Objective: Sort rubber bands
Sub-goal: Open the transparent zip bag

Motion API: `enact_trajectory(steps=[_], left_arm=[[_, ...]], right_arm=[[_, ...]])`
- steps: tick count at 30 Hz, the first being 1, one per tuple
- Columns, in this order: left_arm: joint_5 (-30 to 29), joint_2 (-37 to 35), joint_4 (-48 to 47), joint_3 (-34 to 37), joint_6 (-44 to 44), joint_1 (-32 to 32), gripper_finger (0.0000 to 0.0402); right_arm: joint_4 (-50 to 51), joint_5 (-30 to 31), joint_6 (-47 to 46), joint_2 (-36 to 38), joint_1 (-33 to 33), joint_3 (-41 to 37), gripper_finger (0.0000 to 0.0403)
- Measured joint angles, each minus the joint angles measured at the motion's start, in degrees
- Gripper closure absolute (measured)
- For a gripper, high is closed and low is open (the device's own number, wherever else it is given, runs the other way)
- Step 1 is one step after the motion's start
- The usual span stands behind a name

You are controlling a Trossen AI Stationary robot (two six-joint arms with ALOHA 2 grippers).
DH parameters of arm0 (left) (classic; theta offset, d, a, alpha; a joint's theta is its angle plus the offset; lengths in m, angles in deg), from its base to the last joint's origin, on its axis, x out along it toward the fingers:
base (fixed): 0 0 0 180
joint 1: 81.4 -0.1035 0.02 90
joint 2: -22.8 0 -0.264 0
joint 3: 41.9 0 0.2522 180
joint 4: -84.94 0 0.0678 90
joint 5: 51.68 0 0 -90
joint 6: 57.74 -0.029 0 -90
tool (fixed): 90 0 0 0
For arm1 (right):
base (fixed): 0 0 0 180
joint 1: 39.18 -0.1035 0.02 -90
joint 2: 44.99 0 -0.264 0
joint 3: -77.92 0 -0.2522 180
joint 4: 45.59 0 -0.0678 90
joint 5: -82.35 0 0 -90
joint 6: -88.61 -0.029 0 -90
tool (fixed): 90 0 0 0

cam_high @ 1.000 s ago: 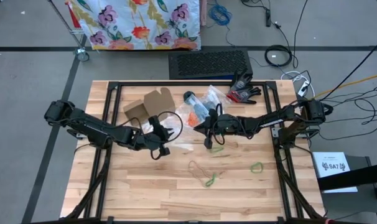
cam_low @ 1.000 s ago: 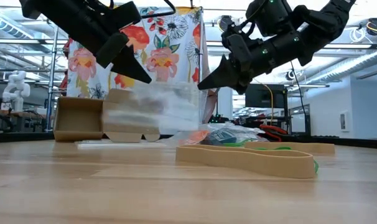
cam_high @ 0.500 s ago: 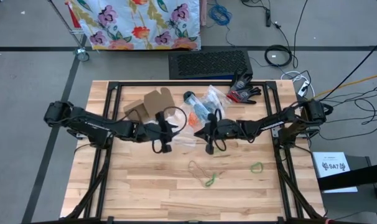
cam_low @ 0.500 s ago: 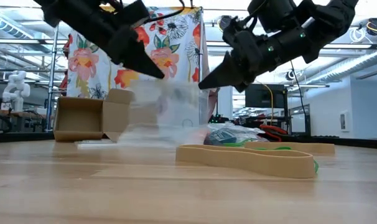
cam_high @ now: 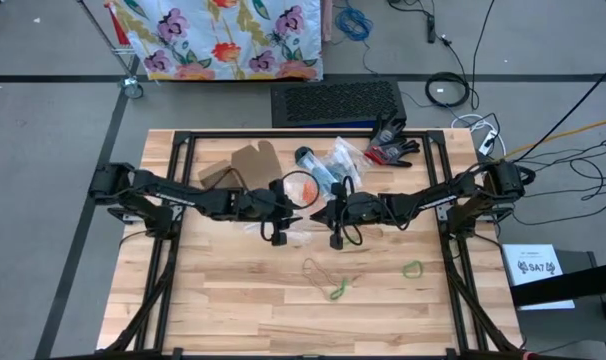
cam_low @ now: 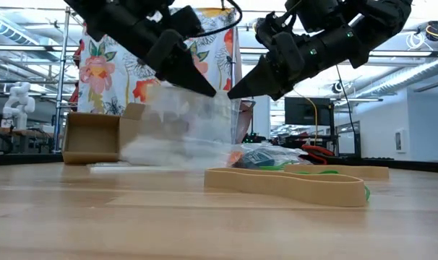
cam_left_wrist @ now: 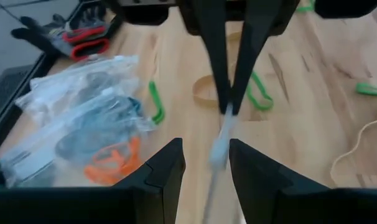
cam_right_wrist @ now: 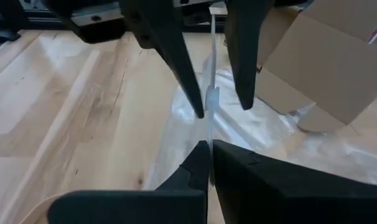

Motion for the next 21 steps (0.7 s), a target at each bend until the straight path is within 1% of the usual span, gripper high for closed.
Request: enact_trajectory(steps=[4, 7, 15, 18, 21], left_arm=[[2.99, 1.72, -0.43, -1.04, 0.09, -0.22, 0.0269], [3.03, 1.65, -0.11, -1.28, 0.11, -0.16, 0.0269], [2.97, 1.63, -0.29, -1.3, 0.11, -0.18, 0.0271], [2.97, 1.65, -0.34, -1.3, 0.22, -0.18, 0.0286], [2.97, 1.63, -0.34, -1.29, 0.22, -0.18, 0.0315]], right_arm=[[0.83, 0.37, -0.01, 0.0, 0.0, 0.0, 0.0403], [1.73, 1.55, -0.01, 0.0, -0.02, 0.0, 0.0403], [1.91, 1.6, -0.06, 0.0, -0.02, 0.0, 0.0403], [1.87, 1.6, -0.06, 0.0, -0.02, 0.0, 0.0403], [1.87, 1.58, -0.27, 0.0, -0.02, 0.0, 0.0403]])
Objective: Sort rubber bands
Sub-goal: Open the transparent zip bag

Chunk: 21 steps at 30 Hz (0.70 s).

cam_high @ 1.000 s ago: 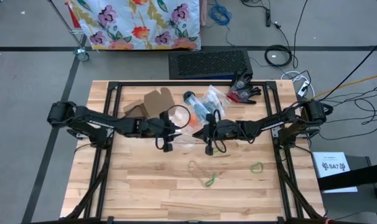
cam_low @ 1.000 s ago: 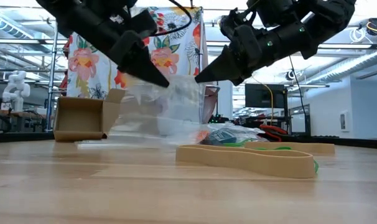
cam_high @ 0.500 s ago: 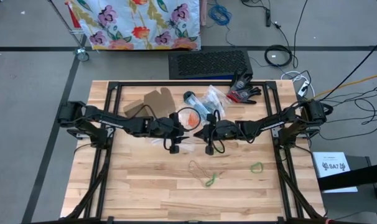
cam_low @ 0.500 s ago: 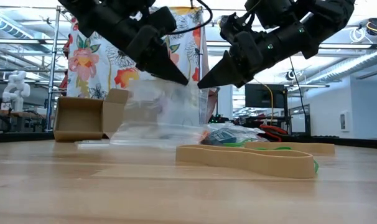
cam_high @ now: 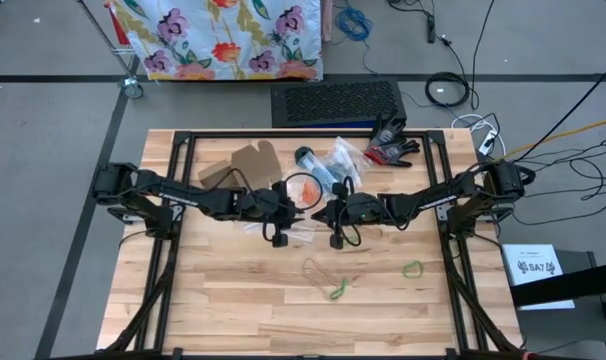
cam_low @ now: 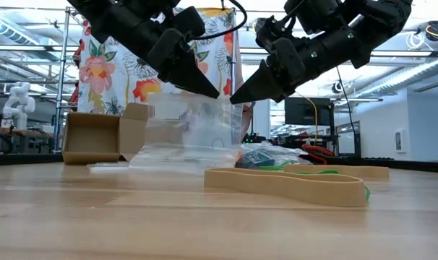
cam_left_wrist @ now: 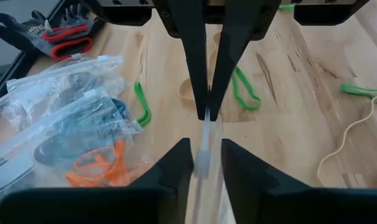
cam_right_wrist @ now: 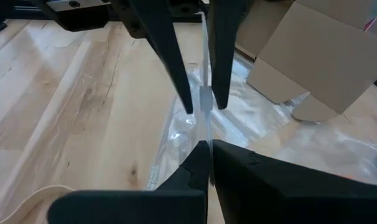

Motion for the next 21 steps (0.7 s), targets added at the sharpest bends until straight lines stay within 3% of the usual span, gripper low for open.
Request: enact_trajectory(steps=[7, 18, 21], left_arm=[[-0.02, 0.0, 0.04, 0.01, -0.01, 0.0, 0.0363], [-0.39, -0.01, -0.05, 0.03, -0.02, 0.0, 0.0368], [-0.8, -0.01, -0.73, 0.03, -0.02, 0.0, 0.0368]], right_arm=[[0.0, 0.0, -0.29, 0.0, 0.0, 0.0, 0.0403], [1.66, 0.35, -0.41, 0.41, -0.17, 0.0, 0.0403], [4.58, 4.19, -1.29, 1.48, -0.99, 0.02, 0.0403]])
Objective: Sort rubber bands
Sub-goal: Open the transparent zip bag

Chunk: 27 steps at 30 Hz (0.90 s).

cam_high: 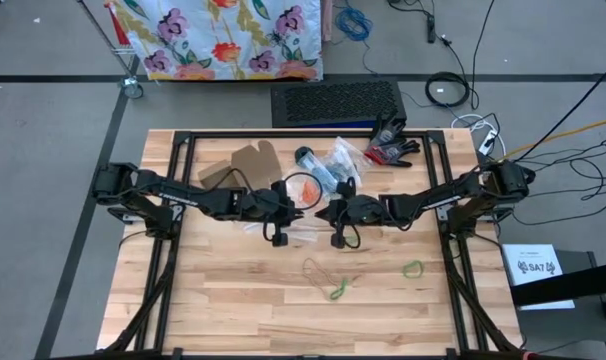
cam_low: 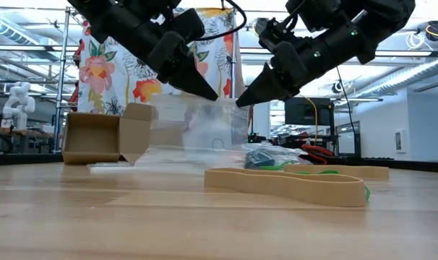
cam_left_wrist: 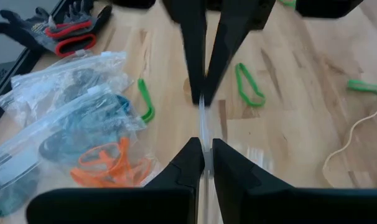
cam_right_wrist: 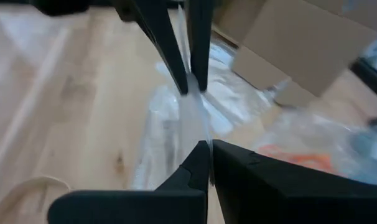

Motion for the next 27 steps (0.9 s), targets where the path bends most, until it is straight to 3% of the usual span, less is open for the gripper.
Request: enact_trajectory(steps=[15, 27], left_arm=[[-1.11, 0.0, -2.32, 0.03, 0.04, 0.0, 0.0368], [-1.11, 0.0, -3.03, 0.04, 0.07, 0.02, 0.0368]], right_arm=[[19.2, 9.53, -10.24, 5.3, -3.57, 0.0, 0.0403], [22.71, 12.23, -13.99, 8.21, -6.71, 0.0, 0.0403]])
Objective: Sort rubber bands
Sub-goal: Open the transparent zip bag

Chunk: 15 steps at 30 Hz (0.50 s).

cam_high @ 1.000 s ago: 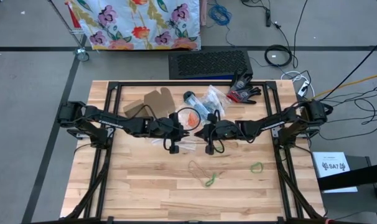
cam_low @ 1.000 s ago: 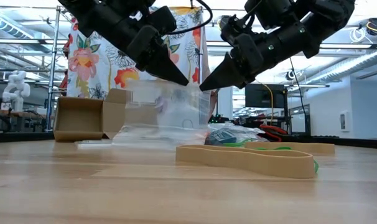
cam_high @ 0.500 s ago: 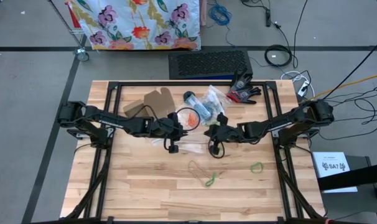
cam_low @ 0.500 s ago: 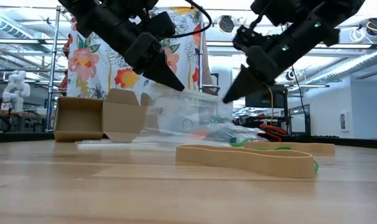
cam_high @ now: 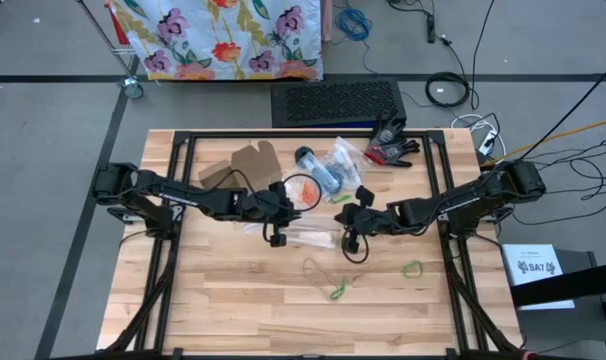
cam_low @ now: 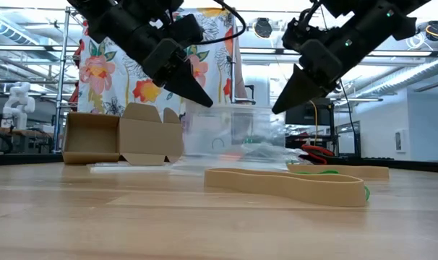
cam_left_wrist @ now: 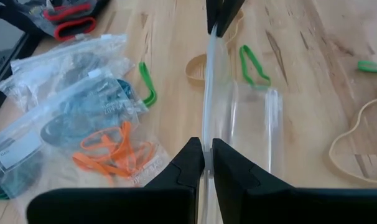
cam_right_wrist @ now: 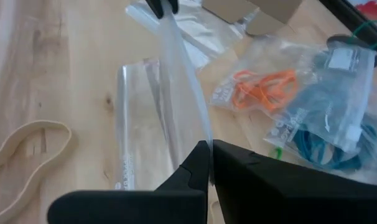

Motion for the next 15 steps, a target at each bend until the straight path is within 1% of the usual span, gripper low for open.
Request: enact_trajectory(steps=[8, 15], left_arm=[[0.0, -0.82, -1.66, 0.0, 0.04, -0.02, 0.0369], [-0.04, -1.88, -1.32, 0.0, 0.52, -0.02, 0.0369]], right_arm=[[2.47, 0.0, -3.04, 0.0, -0.17, 0.0, 0.0403], [2.42, 0.0, -2.98, 0.0, -0.17, -0.02, 0.0403]])
